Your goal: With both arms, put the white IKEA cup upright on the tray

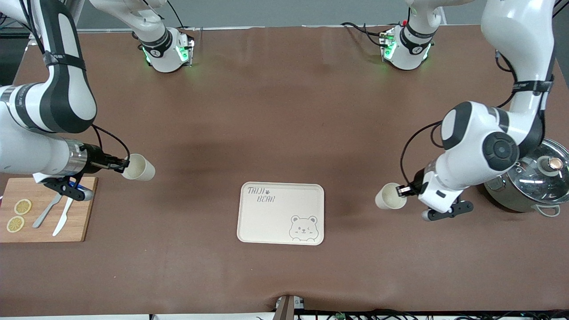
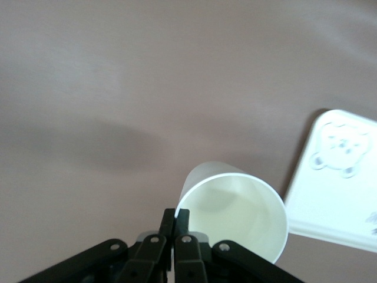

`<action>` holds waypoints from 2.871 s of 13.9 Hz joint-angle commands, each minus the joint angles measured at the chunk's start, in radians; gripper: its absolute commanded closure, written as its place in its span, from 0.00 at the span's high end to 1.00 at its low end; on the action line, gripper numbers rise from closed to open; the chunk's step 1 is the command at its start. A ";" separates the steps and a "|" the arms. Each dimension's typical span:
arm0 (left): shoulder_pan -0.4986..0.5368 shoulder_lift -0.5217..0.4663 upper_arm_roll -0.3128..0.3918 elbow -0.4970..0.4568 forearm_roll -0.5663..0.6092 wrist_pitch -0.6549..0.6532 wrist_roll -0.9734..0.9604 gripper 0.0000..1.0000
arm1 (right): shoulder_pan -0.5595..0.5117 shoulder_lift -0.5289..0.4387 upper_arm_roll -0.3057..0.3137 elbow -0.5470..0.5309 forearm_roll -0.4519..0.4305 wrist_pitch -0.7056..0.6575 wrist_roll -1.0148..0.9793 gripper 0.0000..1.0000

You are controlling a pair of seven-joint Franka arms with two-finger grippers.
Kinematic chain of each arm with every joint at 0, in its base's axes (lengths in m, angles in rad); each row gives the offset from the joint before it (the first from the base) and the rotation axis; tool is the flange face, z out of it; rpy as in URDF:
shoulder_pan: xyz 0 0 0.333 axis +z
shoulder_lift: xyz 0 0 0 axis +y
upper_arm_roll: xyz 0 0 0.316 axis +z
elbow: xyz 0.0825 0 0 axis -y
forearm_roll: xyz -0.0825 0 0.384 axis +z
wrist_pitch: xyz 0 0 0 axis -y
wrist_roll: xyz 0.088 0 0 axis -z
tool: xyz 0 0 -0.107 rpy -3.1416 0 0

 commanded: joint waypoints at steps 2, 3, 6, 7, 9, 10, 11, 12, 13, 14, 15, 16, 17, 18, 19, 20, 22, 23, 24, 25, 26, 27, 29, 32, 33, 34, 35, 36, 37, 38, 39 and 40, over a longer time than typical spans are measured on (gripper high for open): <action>-0.102 0.114 0.012 0.159 0.024 -0.021 -0.192 0.00 | 0.032 0.021 -0.005 0.047 0.032 -0.009 0.079 0.00; -0.122 0.136 0.014 0.183 0.024 -0.018 -0.232 0.00 | 0.051 0.025 -0.005 0.056 0.041 -0.009 0.110 0.00; -0.227 0.205 0.059 0.256 0.024 0.011 -0.362 0.00 | 0.089 0.059 -0.004 0.085 0.075 -0.006 0.212 0.00; -0.281 0.220 0.101 0.266 0.024 0.018 -0.408 0.00 | 0.110 0.065 -0.005 0.085 0.092 0.000 0.249 0.00; -0.368 0.240 0.176 0.267 0.023 0.040 -0.477 0.00 | 0.144 0.079 -0.004 0.085 0.120 0.055 0.333 0.00; -0.390 0.250 0.185 0.267 0.023 0.069 -0.491 0.00 | 0.167 0.088 -0.004 0.085 0.127 0.090 0.367 0.00; -0.398 0.266 0.185 0.267 0.023 0.106 -0.507 0.00 | 0.193 0.100 -0.005 0.085 0.127 0.115 0.399 0.00; -0.401 0.277 0.185 0.268 0.021 0.145 -0.536 0.00 | 0.213 0.119 -0.004 0.090 0.127 0.126 0.444 0.00; -0.416 0.288 0.185 0.268 0.023 0.159 -0.554 0.00 | 0.235 0.145 -0.004 0.116 0.129 0.147 0.499 0.00; -0.424 0.287 0.187 0.264 0.024 0.160 -0.551 0.00 | 0.261 0.171 -0.004 0.139 0.129 0.166 0.554 0.00; -0.427 0.293 0.187 0.262 0.024 0.160 -0.553 0.00 | 0.293 0.200 -0.004 0.157 0.129 0.181 0.605 0.00; -0.438 0.303 0.187 0.265 0.023 0.164 -0.553 0.00 | 0.323 0.229 -0.004 0.186 0.127 0.206 0.665 0.00; -0.444 0.313 0.187 0.267 0.023 0.167 -0.554 0.00 | 0.336 0.258 -0.004 0.212 0.129 0.227 0.715 0.00; -0.446 0.316 0.187 0.265 0.023 0.172 -0.554 0.00 | 0.353 0.286 -0.004 0.235 0.129 0.240 0.752 0.00; -0.453 0.317 0.187 0.259 0.024 0.172 -0.554 0.00 | 0.377 0.320 -0.004 0.254 0.127 0.261 0.786 0.00; -0.458 0.317 0.185 0.257 0.023 0.172 -0.556 0.00 | 0.394 0.343 -0.004 0.266 0.127 0.301 0.823 0.00; -0.469 0.326 0.187 0.248 0.020 0.172 -0.558 0.00 | 0.425 0.378 -0.004 0.268 0.127 0.382 0.871 0.00; -0.472 0.334 0.185 0.248 0.020 0.172 -0.561 0.00 | 0.443 0.393 -0.004 0.266 0.127 0.401 0.886 0.00; -0.472 0.340 0.185 0.248 0.021 0.172 -0.564 0.00 | 0.456 0.407 -0.004 0.268 0.127 0.408 0.901 0.00; -0.472 0.351 0.185 0.250 0.024 0.172 -0.562 0.03 | 0.463 0.413 -0.004 0.266 0.127 0.408 0.909 0.00; -0.472 0.354 0.187 0.253 0.024 0.181 -0.562 0.27 | 0.463 0.420 -0.004 0.263 0.130 0.408 0.911 0.00; -0.470 0.354 0.187 0.251 0.026 0.199 -0.559 0.41 | 0.465 0.427 -0.004 0.263 0.132 0.413 0.912 0.00; -0.472 0.351 0.192 0.251 0.029 0.203 -0.561 1.00 | 0.477 0.450 -0.004 0.263 0.130 0.433 0.917 0.00; -0.466 0.319 0.195 0.253 0.099 0.195 -0.554 1.00 | 0.462 0.455 -0.004 0.263 0.137 0.436 0.914 0.90; -0.456 0.299 0.195 0.253 0.118 0.192 -0.553 1.00 | 0.463 0.455 -0.005 0.263 0.133 0.436 0.909 1.00; -0.444 0.276 0.195 0.253 0.127 0.192 -0.551 1.00 | 0.463 0.455 -0.005 0.266 0.132 0.436 0.902 1.00; -0.430 0.259 0.195 0.253 0.138 0.192 -0.551 1.00 | 0.465 0.449 -0.005 0.277 0.130 0.431 0.900 1.00; -0.414 0.247 0.196 0.251 0.154 0.190 -0.548 1.00 | 0.463 0.444 -0.005 0.301 0.130 0.418 0.900 1.00; -0.397 0.222 0.195 0.251 0.185 0.174 -0.541 1.00 | 0.459 0.437 -0.007 0.329 0.132 0.386 0.898 1.00; -0.387 0.213 0.196 0.251 0.222 0.164 -0.532 1.00 | 0.451 0.432 -0.007 0.370 0.132 0.334 0.900 1.00; -0.381 0.208 0.196 0.253 0.263 0.164 -0.522 1.00 | 0.450 0.424 -0.008 0.408 0.129 0.286 0.903 1.00; -0.371 0.196 0.196 0.253 0.305 0.164 -0.513 1.00 | 0.445 0.412 -0.014 0.422 0.124 0.239 0.901 1.00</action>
